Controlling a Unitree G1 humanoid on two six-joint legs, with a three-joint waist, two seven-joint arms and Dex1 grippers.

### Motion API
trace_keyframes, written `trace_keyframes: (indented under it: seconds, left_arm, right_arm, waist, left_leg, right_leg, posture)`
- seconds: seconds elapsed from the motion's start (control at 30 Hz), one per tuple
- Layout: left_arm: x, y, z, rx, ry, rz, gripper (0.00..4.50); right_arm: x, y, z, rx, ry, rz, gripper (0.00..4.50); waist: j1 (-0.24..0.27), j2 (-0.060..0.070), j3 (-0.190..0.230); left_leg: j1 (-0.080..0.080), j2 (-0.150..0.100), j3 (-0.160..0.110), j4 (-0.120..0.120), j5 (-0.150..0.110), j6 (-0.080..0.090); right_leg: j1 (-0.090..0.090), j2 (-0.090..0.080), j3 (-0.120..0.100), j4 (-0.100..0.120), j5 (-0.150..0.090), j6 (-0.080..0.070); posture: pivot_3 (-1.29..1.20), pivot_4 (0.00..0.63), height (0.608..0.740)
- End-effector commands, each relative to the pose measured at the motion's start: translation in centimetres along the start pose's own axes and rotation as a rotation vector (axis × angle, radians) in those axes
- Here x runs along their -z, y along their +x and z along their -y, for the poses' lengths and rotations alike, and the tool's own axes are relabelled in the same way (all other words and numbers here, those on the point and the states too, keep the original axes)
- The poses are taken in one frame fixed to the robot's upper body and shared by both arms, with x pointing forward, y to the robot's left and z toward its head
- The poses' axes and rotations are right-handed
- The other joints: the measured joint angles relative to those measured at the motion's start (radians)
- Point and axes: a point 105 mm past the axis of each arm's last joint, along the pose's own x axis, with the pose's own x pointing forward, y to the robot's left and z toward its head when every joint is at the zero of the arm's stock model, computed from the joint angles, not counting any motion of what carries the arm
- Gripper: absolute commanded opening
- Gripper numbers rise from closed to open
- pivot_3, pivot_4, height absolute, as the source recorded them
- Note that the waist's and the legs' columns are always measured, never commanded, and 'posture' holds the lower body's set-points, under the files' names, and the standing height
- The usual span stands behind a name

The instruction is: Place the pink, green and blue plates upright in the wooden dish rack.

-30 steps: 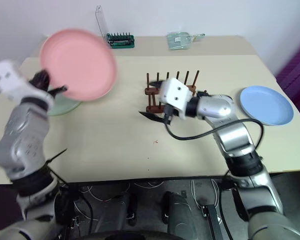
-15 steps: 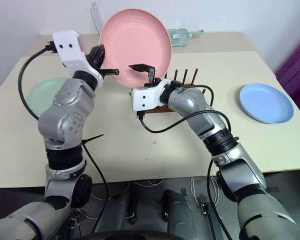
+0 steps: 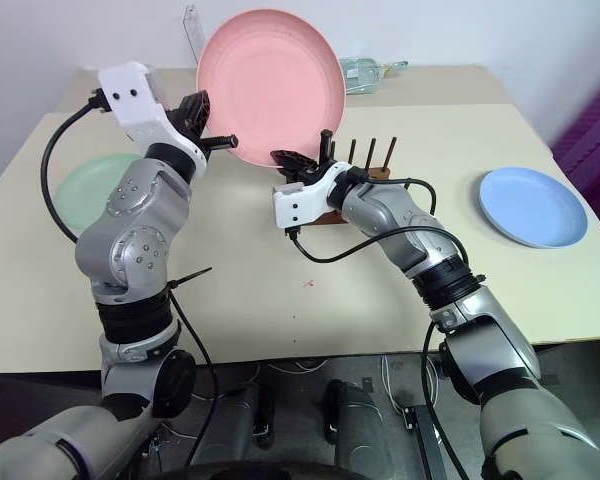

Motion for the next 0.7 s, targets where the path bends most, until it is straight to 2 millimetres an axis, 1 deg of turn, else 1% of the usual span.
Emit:
trace_keyframes:
  seconds: [0.03, 0.07, 0.13, 0.17, 0.2, 0.23, 0.3, 0.37, 0.4, 0.43, 0.5, 0.53, 0.57, 0.6, 0.63, 0.7]
  left_arm:
    - [-1.9, -0.2, 1.3, 0.068, -0.077, 0.073, 0.61]
    - [-2.2, -0.2, 1.2, 0.061, -0.101, 0.089, 0.95]
    - [-2.6, -0.2, 1.0, 0.049, -0.152, 0.114, 1.9]
    - [-3.0, -0.1, 0.7, 0.035, -0.189, 0.135, 2.44]
    - [-3.7, -0.1, 0.0, 0.008, -0.22, 0.175, 2.84]
    - [-4.2, -0.1, -0.4, -0.011, -0.24, 0.204, 2.84]
    - [-6.2, -0.4, -2.3, -0.096, -0.273, 0.312, 2.84]
    - [-7.8, -0.8, -4.5, -0.187, -0.266, 0.405, 2.84]
    - [-8.2, -0.9, -5.3, -0.222, -0.237, 0.425, 2.84]
    - [-8.4, -1.0, -5.8, -0.241, -0.215, 0.434, 2.84]
    - [-7.1, -0.3, -6.6, -0.246, -0.019, 0.343, 2.84]
    - [-6.0, -0.1, -6.6, -0.196, 0.107, 0.287, 2.84]
    - [-5.1, 0.0, -6.5, -0.157, 0.19, 0.245, 2.84]
    - [-2.8, 0.2, -6.2, -0.074, 0.286, 0.139, 2.84]
    - [-0.5, 0.0, -6.0, 0.002, 0.377, 0.04, 2.84]
    - [3.5, -1.7, -5.6, 0.189, 0.412, -0.105, 2.84]
  right_arm:
    - [0.6, -0.7, 2.2, 0.09, -0.03, -0.028, 0.16]
    - [0.8, -0.8, 2.4, 0.097, -0.036, -0.035, 0.16]
    - [1.0, -1.0, 2.6, 0.107, -0.044, -0.047, 0.16]
    - [1.2, -1.2, 2.8, 0.113, -0.048, -0.055, 0.16]
    - [1.6, -1.4, 3.0, 0.119, -0.054, -0.066, 0.16]
    - [1.8, -1.6, 3.1, 0.123, -0.058, -0.074, 0.16]
    - [2.9, -2.3, 3.6, 0.136, -0.06, -0.107, 0.16]
    - [4.3, -3.4, 4.6, 0.179, 0.009, -0.154, 0.16]
    - [5.0, -4.0, 5.3, 0.21, 0.078, -0.169, 0.16]
    - [5.4, -4.5, 5.7, 0.229, 0.125, -0.174, 0.16]
    - [6.0, -5.8, 7.1, 0.292, 0.439, -0.147, 0.16]
    - [6.4, -6.6, 8.1, 0.337, 0.654, -0.116, 0.16]
    - [6.5, -7.1, 8.7, 0.354, 0.8, -0.075, 0.16]
    - [6.6, -7.8, 9.4, 0.362, 0.947, -0.037, 0.16]
    - [6.4, -8.3, 9.8, 0.35, 1.052, 0.006, 0.16]
    - [6.1, -9.4, 10.6, 0.319, 1.242, 0.08, 0.16]
  waist:
    - [0.001, 0.0, 0.0]
    - [0.001, 0.0, 0.0]
    - [0.001, 0.0, 0.0]
    - [0.001, 0.0, 0.0]
    - [0.001, 0.0, 0.0]
    - [0.001, 0.0, 0.0]
    - [0.001, 0.0, 0.0]
    - [0.0, 0.0, 0.0]
    - [0.0, 0.0, 0.0]
    - [0.0, 0.0, 0.0]
    - [0.001, 0.0, 0.0]
    - [0.0, 0.0, 0.0]
    - [-0.001, 0.0, 0.0]
    - [0.0, 0.001, 0.0]
    - [0.002, 0.001, 0.0]
    - [0.001, 0.002, 0.0]
  left_leg:
    - [0.0, 0.0, 0.0, 0.0, 0.0, 0.0]
    - [0.0, 0.0, 0.0, 0.0, 0.0, 0.0]
    - [0.0, 0.0, -0.001, 0.001, 0.0, 0.0]
    - [0.0, 0.0, -0.001, 0.001, 0.0, 0.0]
    - [0.0, 0.0, -0.001, 0.001, 0.0, 0.0]
    - [0.0, 0.0, -0.001, 0.001, 0.0, 0.0]
    - [0.0, 0.0, -0.001, 0.001, 0.0, 0.0]
    - [0.0, 0.0, -0.001, 0.0, 0.0, 0.0]
    - [0.0, 0.0, -0.001, 0.0, 0.0, 0.0]
    - [0.0, 0.0, 0.0, 0.0, 0.0, 0.0]
    - [0.0, 0.0, 0.0, 0.0, 0.0, 0.0]
    - [0.001, 0.0, -0.001, 0.0, 0.0, 0.0]
    - [0.001, 0.0, -0.001, 0.0, 0.0, 0.0]
    - [0.001, 0.0, 0.0, 0.0, 0.0, 0.0]
    - [0.001, 0.0, 0.0, 0.0, 0.0, 0.0]
    - [0.001, 0.001, -0.001, 0.001, 0.0, 0.0]
  right_leg:
    - [0.0, 0.0, 0.0, 0.0, 0.0, 0.0]
    - [0.0, 0.0, 0.0, 0.0, 0.0, 0.0]
    - [0.001, 0.0, 0.0, 0.0, 0.0, 0.0]
    - [0.0, 0.0, 0.0, 0.0, 0.0, 0.0]
    - [0.0, 0.0, 0.0, 0.0, 0.0, 0.0]
    - [0.0, 0.0, 0.0, 0.0, 0.0, 0.0]
    - [0.0, 0.0, 0.0, 0.0, 0.0, 0.0]
    - [0.0, 0.001, 0.0, 0.0, 0.0, 0.0]
    - [0.0, 0.001, 0.0, 0.0, 0.0, 0.0]
    - [0.0, 0.001, 0.0, 0.0, 0.0, 0.0]
    - [0.001, 0.001, 0.0, 0.0, 0.001, -0.001]
    - [0.002, 0.002, 0.0, 0.0, 0.001, -0.001]
    - [0.002, 0.002, 0.0, 0.0, 0.001, -0.001]
    - [0.002, 0.002, 0.0, 0.001, 0.001, -0.001]
    - [0.002, 0.002, 0.0, 0.001, 0.001, -0.001]
    - [0.002, 0.001, 0.0, 0.002, 0.001, -0.002]
  posture:
    - [0.0, 0.15, 0.73]
    - [0.0, 0.15, 0.73]
    - [0.0, 0.15, 0.73]
    - [0.0, 0.15, 0.73]
    - [0.0, 0.15, 0.73]
    - [0.0, 0.15, 0.73]
    - [0.0, 0.15, 0.73]
    - [0.0, 0.15, 0.73]
    - [0.0, 0.15, 0.73]
    - [0.0, 0.15, 0.73]
    - [0.0, 0.15, 0.73]
    - [0.0, 0.15, 0.73]
    - [0.0, 0.15, 0.73]
    - [0.0, 0.15, 0.73]
    - [0.0, 0.15, 0.73]
    - [0.0, 0.15, 0.73]
